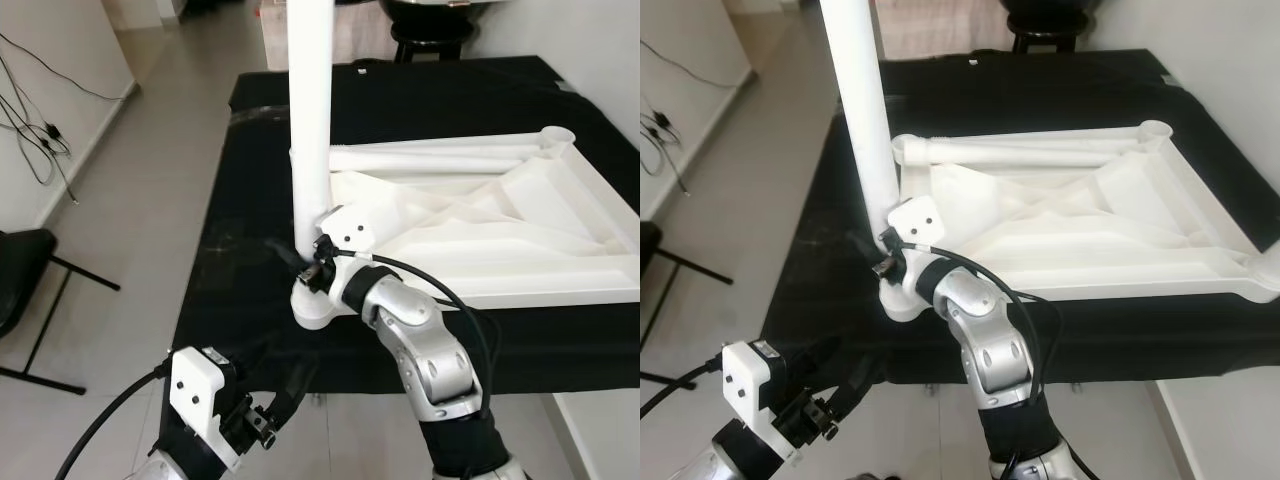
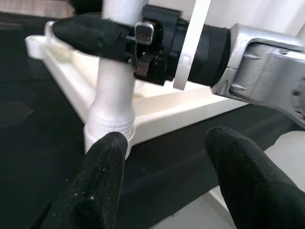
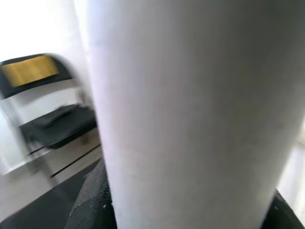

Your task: Building children table

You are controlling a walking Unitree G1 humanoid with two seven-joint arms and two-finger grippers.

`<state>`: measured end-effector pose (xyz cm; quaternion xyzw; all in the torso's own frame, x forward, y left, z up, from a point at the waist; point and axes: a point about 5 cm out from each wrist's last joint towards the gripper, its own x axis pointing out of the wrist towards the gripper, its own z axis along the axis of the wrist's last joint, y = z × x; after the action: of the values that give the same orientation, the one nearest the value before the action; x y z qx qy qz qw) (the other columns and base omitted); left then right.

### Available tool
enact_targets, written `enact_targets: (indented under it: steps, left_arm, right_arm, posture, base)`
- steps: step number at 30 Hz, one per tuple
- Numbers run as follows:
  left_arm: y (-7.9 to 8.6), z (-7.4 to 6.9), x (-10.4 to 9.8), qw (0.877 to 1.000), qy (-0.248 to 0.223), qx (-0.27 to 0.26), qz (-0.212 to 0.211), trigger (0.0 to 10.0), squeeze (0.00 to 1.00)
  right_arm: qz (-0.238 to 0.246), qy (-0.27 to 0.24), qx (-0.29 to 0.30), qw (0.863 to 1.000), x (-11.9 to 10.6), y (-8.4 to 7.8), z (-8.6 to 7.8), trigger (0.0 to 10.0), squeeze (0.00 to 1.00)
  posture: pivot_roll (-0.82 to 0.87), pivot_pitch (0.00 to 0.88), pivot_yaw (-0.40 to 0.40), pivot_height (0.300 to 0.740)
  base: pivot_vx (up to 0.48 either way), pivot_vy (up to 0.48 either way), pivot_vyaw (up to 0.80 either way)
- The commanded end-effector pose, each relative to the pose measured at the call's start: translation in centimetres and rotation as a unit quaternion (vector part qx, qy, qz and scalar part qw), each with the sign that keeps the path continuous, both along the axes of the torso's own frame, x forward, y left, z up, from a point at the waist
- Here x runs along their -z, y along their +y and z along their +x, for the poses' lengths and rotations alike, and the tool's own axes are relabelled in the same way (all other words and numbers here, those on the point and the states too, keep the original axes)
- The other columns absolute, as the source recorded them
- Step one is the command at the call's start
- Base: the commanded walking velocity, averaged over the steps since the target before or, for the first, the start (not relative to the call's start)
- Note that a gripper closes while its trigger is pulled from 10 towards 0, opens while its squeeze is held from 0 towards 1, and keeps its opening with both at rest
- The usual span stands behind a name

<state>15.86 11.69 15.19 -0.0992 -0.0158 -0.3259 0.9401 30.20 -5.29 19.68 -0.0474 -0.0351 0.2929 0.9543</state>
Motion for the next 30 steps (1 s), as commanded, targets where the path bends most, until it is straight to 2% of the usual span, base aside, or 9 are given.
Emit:
enact_targets:
  steps: [1, 7, 8, 9, 12, 13, 16, 28, 30]
  left_arm:
    - [0.5, 0.1, 0.5, 1.000, 0.013, 0.005, 0.011, 10.0, 0.00]
    - [0.6, 0.2, 0.5, 1.000, 0.013, 0.005, 0.012, 10.0, 0.00]
    - [0.6, 0.3, 0.6, 1.000, 0.014, 0.005, 0.012, 10.0, 0.00]
    - [0.6, 0.3, 0.6, 1.000, 0.013, 0.002, 0.012, 10.0, 0.00]
    - [0.7, 0.3, 0.6, 1.000, 0.012, -0.001, 0.013, 10.0, 0.00]
    - [0.6, 0.3, 0.6, 1.000, 0.012, -0.002, 0.013, 10.0, 0.00]
    - [0.5, 0.3, 0.7, 1.000, 0.012, -0.002, 0.013, 10.0, 0.00]
    - [0.3, 0.1, 0.7, 1.000, 0.012, -0.002, 0.012, 10.0, 0.00]
    - [0.2, 0.0, 0.7, 1.000, 0.012, -0.002, 0.011, 10.0, 0.00]
  right_arm:
    - [-0.025, 0.054, 0.055, 0.997, 2.3, -1.5, 0.4, 0.0, 0.00]
    - [-0.025, 0.058, 0.023, 0.998, 2.4, -0.6, 0.6, 0.2, 0.00]
    - [-0.026, 0.062, 0.003, 0.998, 2.5, -0.1, 0.8, 10.0, 0.00]
    - [0.002, 0.066, -0.083, 0.994, 1.9, 0.9, 0.5, 10.0, 1.00]
    - [0.019, 0.053, -0.213, 0.975, 0.8, 1.7, -0.5, 10.0, 1.00]
    - [0.005, 0.038, -0.269, 0.962, 0.4, 1.6, -0.9, 10.0, 0.16]
    - [-0.048, 0.014, -0.329, 0.943, 0.2, 0.7, -1.0, 10.0, 0.00]
    - [-0.086, 0.026, -0.391, 0.916, -1.1, -2.2, 2.2, 10.0, 0.00]
    - [-0.079, 0.029, -0.413, 0.907, -1.4, -1.9, 2.5, 0.0, 0.00]
  posture:
    - [0.06, 0.164, 0.042, 0.740]
    - [0.06, 0.159, 0.042, 0.740]
    - [0.06, 0.159, 0.042, 0.740]
    - [0.05, 0.152, 0.043, 0.740]
    - [0.06, 0.148, 0.043, 0.740]
    - [0.06, 0.146, 0.040, 0.740]
    - [0.06, 0.144, 0.038, 0.740]
    - [0.07, 0.137, 0.024, 0.740]
    - [0.08, 0.139, 0.020, 0.740]
  base:
    - [0.000, 0.000, 0.00]
    - [0.000, 0.000, 0.00]
    - [0.000, 0.000, 0.00]
    - [0.000, 0.000, 0.00]
    - [0.000, 0.000, 0.00]
    - [0.000, 0.000, 0.00]
    - [0.000, 0.000, 0.00]
    - [0.000, 0.000, 0.00]
    - [0.000, 0.000, 0.00]
